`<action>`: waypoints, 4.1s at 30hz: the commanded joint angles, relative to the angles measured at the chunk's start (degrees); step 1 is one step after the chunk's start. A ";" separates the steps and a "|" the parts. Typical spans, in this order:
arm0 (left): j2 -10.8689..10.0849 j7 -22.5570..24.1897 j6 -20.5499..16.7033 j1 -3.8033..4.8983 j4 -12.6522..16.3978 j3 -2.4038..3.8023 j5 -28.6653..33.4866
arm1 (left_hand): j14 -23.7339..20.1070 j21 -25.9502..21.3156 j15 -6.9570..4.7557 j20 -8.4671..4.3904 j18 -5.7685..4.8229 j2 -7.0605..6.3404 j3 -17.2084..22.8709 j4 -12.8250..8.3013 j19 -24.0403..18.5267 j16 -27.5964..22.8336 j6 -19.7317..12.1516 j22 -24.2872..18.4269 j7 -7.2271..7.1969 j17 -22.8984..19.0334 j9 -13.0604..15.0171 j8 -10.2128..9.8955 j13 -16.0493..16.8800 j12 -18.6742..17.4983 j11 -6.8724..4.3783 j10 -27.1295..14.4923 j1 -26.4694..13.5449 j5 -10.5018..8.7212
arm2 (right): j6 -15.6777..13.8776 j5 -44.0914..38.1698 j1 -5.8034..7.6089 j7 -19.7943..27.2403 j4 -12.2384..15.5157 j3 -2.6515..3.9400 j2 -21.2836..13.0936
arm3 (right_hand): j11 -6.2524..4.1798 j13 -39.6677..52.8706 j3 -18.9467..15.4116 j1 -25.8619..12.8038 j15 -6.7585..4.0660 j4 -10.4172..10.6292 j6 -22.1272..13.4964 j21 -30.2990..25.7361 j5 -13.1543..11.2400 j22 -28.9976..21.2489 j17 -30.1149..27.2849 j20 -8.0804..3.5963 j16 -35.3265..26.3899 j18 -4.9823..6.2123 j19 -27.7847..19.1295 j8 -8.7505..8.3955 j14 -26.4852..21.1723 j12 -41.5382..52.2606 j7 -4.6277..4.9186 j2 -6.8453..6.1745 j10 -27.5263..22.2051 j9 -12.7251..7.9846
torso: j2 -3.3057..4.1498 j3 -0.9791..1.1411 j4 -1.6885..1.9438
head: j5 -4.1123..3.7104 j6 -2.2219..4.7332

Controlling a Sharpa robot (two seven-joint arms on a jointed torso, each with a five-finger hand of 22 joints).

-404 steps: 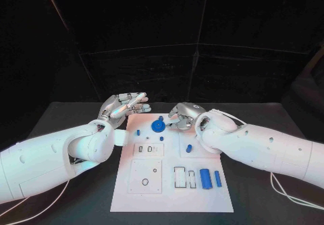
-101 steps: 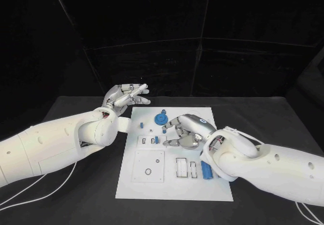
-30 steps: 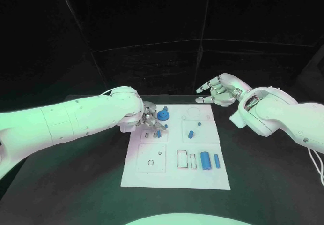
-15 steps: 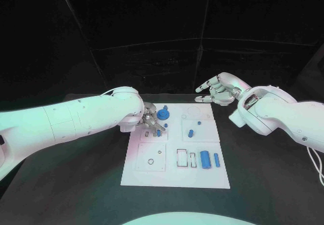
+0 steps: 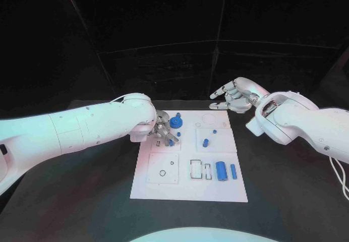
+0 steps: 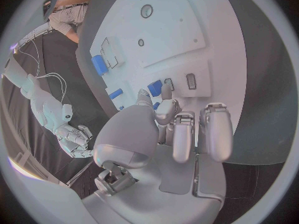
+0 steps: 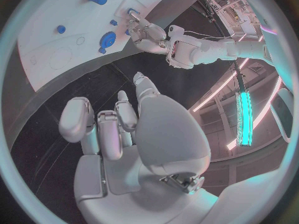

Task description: Assemble the parts on the task board

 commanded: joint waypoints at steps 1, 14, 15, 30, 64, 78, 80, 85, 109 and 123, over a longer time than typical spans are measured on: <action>0.02 -0.36 0.16 0.05 0.08 0.01 0.49 | 5.95 0.35 -0.50 -0.17 -0.96 0.17 0.23 -0.20 1.22 0.18 -0.55 0.11 0.08 15.08 0.23 0.39 0.13 0.26 -0.10 0.38 0.82 0.32 | 0.39 -0.18 0.11 0.19 -0.06 0.06 0.16 | -0.05 -0.09 -0.42 0.62 -0.26 -0.06 0.25 -0.20 0.19 -0.05 6.43 -0.07 -0.34 1.06 -0.50 0.25 4.11 -0.21 -0.12 0.07 -0.44 0.01 | 0.00 0.03 0.03 | -0.02 0.06; 0.23 -0.21 -0.17 0.04 0.15 0.00 1.29 | 5.95 0.17 -0.72 -0.34 -0.89 1.39 4.00 -2.67 1.07 0.18 -1.18 -0.03 -0.23 15.08 1.73 0.93 0.18 0.23 -0.39 0.34 6.03 0.71 | 0.66 -0.19 0.11 0.07 -0.54 0.05 0.67 | -0.06 -0.03 -0.45 0.62 -0.27 -0.01 0.29 -0.21 0.31 -0.05 6.44 -0.08 -0.34 1.06 -0.48 0.29 4.11 -0.13 -0.13 0.18 -0.37 0.02 | 0.00 -0.01 -0.02 | 0.09 -0.19; 0.24 -0.18 -0.20 0.04 0.14 0.00 1.30 | 5.95 0.06 -0.80 -0.39 -0.85 1.72 4.74 -3.23 1.00 0.18 -1.31 -0.21 -0.33 15.08 1.80 0.90 0.12 0.15 -0.48 0.29 6.99 0.77 | 0.68 -0.19 0.11 0.05 -0.56 0.05 0.68 | -0.06 -0.03 -0.45 0.62 -0.27 -0.01 0.29 -0.21 0.31 -0.05 6.44 -0.08 -0.34 1.06 -0.48 0.29 4.11 -0.13 -0.13 0.18 -0.37 0.02 | -0.01 0.00 0.00 | 0.07 -0.24; -0.13 0.17 -0.91 0.04 0.41 0.00 3.73 | 5.95 -0.83 -1.27 -0.98 -0.63 0.58 16.84 -8.33 0.57 0.18 -2.84 -1.23 -0.59 15.08 2.25 -0.55 -0.79 -1.46 -0.86 -0.61 14.62 5.17 | 1.35 -0.19 0.10 -0.24 -1.02 0.05 1.04 | -0.06 -0.03 -0.45 0.62 -0.27 -0.01 0.29 -0.21 0.31 -0.05 6.44 -0.08 -0.34 1.06 -0.48 0.29 4.11 -0.13 -0.13 0.18 -0.37 0.02 | 0.01 -0.01 0.03 | 0.09 -0.53; -8.57 1.98 -22.78 -2.99 9.85 -0.05 5.50 | 5.95 -1.25 -1.09 -0.76 -0.63 -14.25 55.54 -13.04 0.87 0.18 -2.91 -0.77 -0.29 15.08 7.84 2.45 -1.13 -1.86 -0.72 1.02 1.29 6.18 | 1.75 -0.19 0.10 -0.36 -2.10 0.04 0.91 | -0.07 -0.09 -0.75 0.35 -0.29 0.31 0.30 -0.32 0.42 -0.16 6.40 -0.10 -0.40 1.07 -0.48 0.39 4.11 -0.13 -0.14 0.37 -0.36 0.02 | -0.03 0.04 0.62 | -0.15 -0.65; -8.10 1.58 -24.93 -4.56 9.79 -0.07 -0.38 | 5.95 -1.20 -1.10 -0.77 -0.64 -14.35 55.74 -13.14 0.91 0.18 -2.87 -0.68 -0.30 15.08 7.92 2.53 -1.24 -1.95 -0.73 1.01 1.14 6.16 | 1.77 -0.19 0.10 -0.38 -2.12 0.04 0.81 | -0.07 -0.20 -0.80 0.31 -0.29 0.36 0.30 -0.39 0.42 -0.31 6.40 -0.11 -0.41 1.09 -0.54 0.41 4.11 -0.23 -0.14 0.40 -0.43 0.01 | 0.02 0.04 0.46 | 0.13 -0.98; -7.96 1.51 -24.76 -4.66 9.66 -0.07 -0.64 | 5.95 -1.22 -1.10 -0.77 -0.64 -14.35 55.80 -13.14 0.90 0.18 -2.85 -0.70 -0.30 15.08 7.95 2.55 -1.27 -1.98 -0.73 1.00 1.09 6.15 | 1.79 -0.19 0.10 -0.38 -2.12 0.04 0.81 | -0.07 -0.20 -0.80 0.31 -0.29 0.36 0.30 -0.39 0.42 -0.31 6.40 -0.11 -0.41 1.09 -0.54 0.41 4.11 -0.23 -0.14 0.40 -0.43 0.01 | 0.01 0.05 0.49 | 0.09 -1.01; -7.76 1.26 -23.07 -4.80 9.41 -0.07 -1.30 | 5.95 -1.24 -1.10 -0.77 -0.63 -14.35 55.84 -13.15 0.89 0.18 -2.85 -0.73 -0.30 15.08 7.96 2.56 -1.34 -2.04 -0.73 0.98 1.06 6.15 | 1.84 -0.19 0.10 -0.39 -2.14 0.04 0.84 | -0.07 -0.21 -0.84 0.28 -0.30 0.40 0.29 -0.40 0.43 -0.31 6.36 -0.11 -0.43 1.09 -0.54 0.42 4.11 -0.24 -0.14 0.42 -0.44 0.01 | 0.02 0.04 0.46 | 0.15 -1.17; -7.77 0.68 -18.43 -4.87 9.18 -0.06 -1.92 | 5.95 -1.34 -1.11 -0.78 -0.61 -14.41 56.11 -13.34 0.85 0.18 -2.88 -0.86 -0.31 15.08 8.07 2.64 -1.81 -2.46 -0.75 0.75 1.00 6.15 | 2.07 -0.19 0.10 -0.43 -2.15 0.03 0.99 | -0.07 -0.23 -0.88 0.25 -0.30 0.46 0.31 -0.43 0.44 -0.35 6.39 -0.11 -0.42 1.10 -0.55 0.44 4.12 -0.25 -0.15 0.47 -0.45 0.01 | 0.00 0.06 0.50 | 0.17 -1.66; -7.96 0.57 -17.15 -4.86 9.39 -0.06 -1.93 | 5.95 -1.30 -1.12 -0.79 -0.62 -14.52 56.34 -13.54 0.88 0.18 -2.90 -0.77 -0.32 15.08 8.19 2.74 -1.88 -2.52 -0.76 0.74 0.95 6.14 | 2.24 -0.19 0.10 -0.50 -2.20 0.03 0.99 | -0.07 -0.23 -0.88 0.25 -0.30 0.46 0.31 -0.43 0.44 -0.35 6.39 -0.11 -0.42 1.10 -0.55 0.44 4.12 -0.25 -0.15 0.47 -0.45 0.01 | -0.04 0.07 0.47 | 0.30 -2.02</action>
